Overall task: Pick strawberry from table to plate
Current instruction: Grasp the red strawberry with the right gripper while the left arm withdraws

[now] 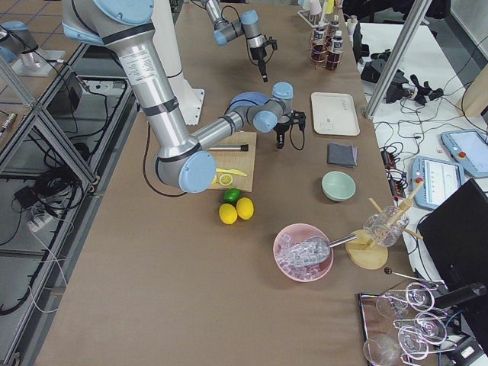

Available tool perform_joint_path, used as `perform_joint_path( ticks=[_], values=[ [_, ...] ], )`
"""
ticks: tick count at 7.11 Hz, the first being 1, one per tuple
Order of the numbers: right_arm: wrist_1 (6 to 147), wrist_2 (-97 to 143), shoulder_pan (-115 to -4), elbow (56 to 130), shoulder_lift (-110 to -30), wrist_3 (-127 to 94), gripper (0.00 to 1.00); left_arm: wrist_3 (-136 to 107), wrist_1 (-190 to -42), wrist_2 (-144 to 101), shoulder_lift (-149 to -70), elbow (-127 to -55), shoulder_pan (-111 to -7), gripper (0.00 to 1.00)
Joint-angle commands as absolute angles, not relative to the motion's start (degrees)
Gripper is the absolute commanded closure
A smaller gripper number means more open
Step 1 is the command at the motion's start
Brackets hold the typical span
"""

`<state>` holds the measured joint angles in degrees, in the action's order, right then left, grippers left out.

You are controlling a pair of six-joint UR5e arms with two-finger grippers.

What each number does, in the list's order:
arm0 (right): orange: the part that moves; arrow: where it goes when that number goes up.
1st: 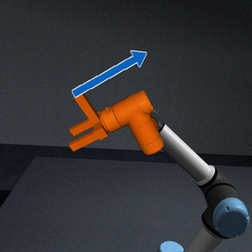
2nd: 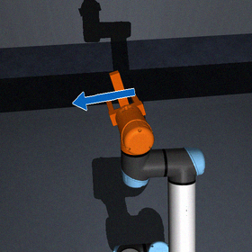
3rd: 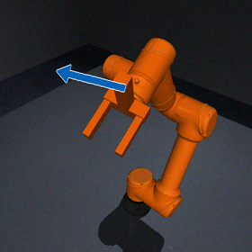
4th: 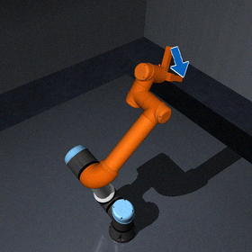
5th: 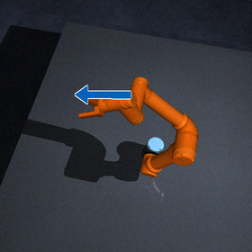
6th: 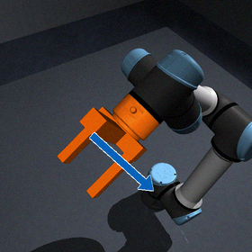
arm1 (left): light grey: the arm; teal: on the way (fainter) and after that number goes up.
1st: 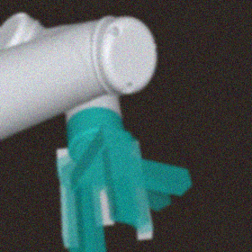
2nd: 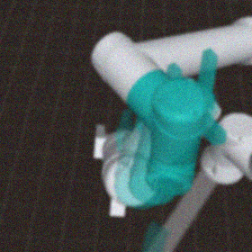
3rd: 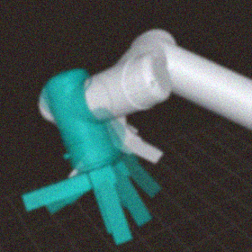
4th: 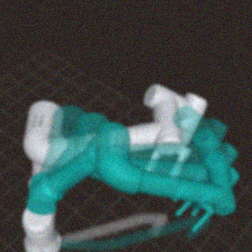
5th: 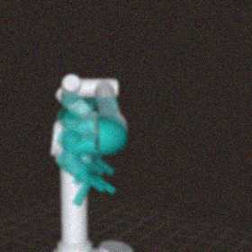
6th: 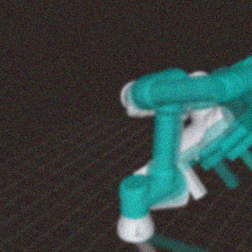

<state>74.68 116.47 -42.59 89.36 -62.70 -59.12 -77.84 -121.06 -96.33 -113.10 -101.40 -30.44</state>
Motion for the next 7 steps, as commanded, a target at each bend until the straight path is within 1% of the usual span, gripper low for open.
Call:
perform_joint_path(
  ticks=[1,3,5,6,7],
  values=[
    [83.8,118.8,-44.3,92.9,-57.2,-59.1,1.00,-68.4,-120.1,-99.2,-111.7,-101.7,-38.0,0.02],
    [86.6,117.4,-41.6,94.0,-52.7,-60.8,1.00,-60.9,-120.6,-115.7,-109.4,-101.6,-50.6,0.02],
    [86.7,112.6,-36.1,94.7,-50.7,-67.5,1.00,-52.5,-120.3,-117.0,-107.2,-100.7,-52.6,0.02],
    [87.2,108.5,-32.2,95.0,-50.7,-69.2,1.00,-51.0,-120.0,-119.0,-107.1,-98.6,-53.8,0.02],
    [87.2,105.8,-28.9,94.9,-50.5,-71.1,1.00,-50.9,-120.0,-121.7,-105.7,-98.4,-55.6,0.02]
  ],
)
